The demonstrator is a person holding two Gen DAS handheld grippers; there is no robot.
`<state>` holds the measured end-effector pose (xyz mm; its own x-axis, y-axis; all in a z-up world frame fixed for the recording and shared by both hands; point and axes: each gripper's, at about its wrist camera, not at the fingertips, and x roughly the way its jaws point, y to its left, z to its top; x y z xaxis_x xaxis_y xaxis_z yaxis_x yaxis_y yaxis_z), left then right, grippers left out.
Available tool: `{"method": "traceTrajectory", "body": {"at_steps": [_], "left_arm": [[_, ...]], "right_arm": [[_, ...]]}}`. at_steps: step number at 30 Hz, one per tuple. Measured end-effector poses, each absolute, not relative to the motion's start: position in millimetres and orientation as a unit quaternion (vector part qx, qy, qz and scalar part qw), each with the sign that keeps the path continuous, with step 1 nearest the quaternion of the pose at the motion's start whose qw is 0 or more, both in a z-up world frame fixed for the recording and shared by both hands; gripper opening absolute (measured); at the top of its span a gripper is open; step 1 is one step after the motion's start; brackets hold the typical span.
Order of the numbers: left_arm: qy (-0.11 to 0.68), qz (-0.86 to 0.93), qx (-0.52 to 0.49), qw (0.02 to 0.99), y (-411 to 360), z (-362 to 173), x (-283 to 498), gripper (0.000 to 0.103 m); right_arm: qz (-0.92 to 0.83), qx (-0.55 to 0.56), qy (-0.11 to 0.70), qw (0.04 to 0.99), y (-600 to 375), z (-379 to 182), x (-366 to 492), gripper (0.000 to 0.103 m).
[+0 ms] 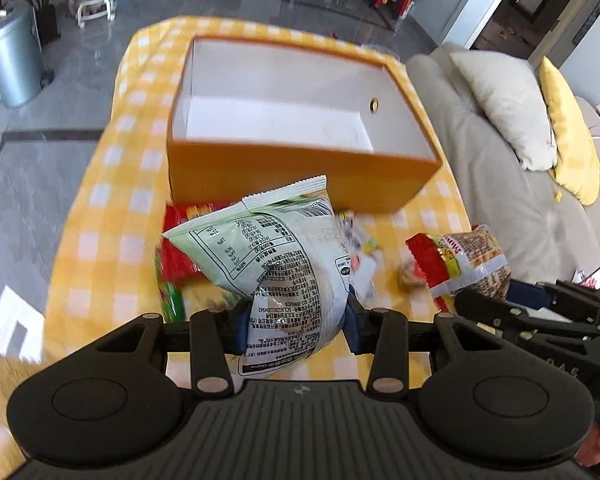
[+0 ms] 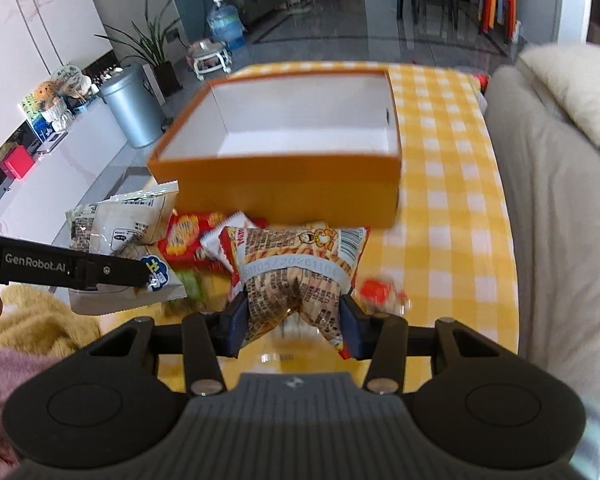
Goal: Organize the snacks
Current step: 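Carry both held bags over the orange box and lower them inside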
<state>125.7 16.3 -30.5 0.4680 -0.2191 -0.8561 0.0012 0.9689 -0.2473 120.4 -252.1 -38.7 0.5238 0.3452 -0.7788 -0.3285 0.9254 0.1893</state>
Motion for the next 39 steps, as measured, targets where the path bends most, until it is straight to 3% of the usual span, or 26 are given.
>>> {"method": "traceTrajectory", "body": {"at_steps": [16,26,39], "left_arm": [[0.484,-0.063,-0.004,0.873,25,7,221,0.048],[0.522,-0.075,0.052,0.848,19,-19,277,0.048],[0.613,-0.077,0.094,0.781,18,-69,318,0.049]], "right_arm": [[0.205,-0.025,0.414,0.887,-203,6,244,0.045],[0.204,-0.043,0.461,0.862,-179,-28,320,0.045],[0.235,-0.044,0.583,0.777,-157,-92,375,0.045]]}}
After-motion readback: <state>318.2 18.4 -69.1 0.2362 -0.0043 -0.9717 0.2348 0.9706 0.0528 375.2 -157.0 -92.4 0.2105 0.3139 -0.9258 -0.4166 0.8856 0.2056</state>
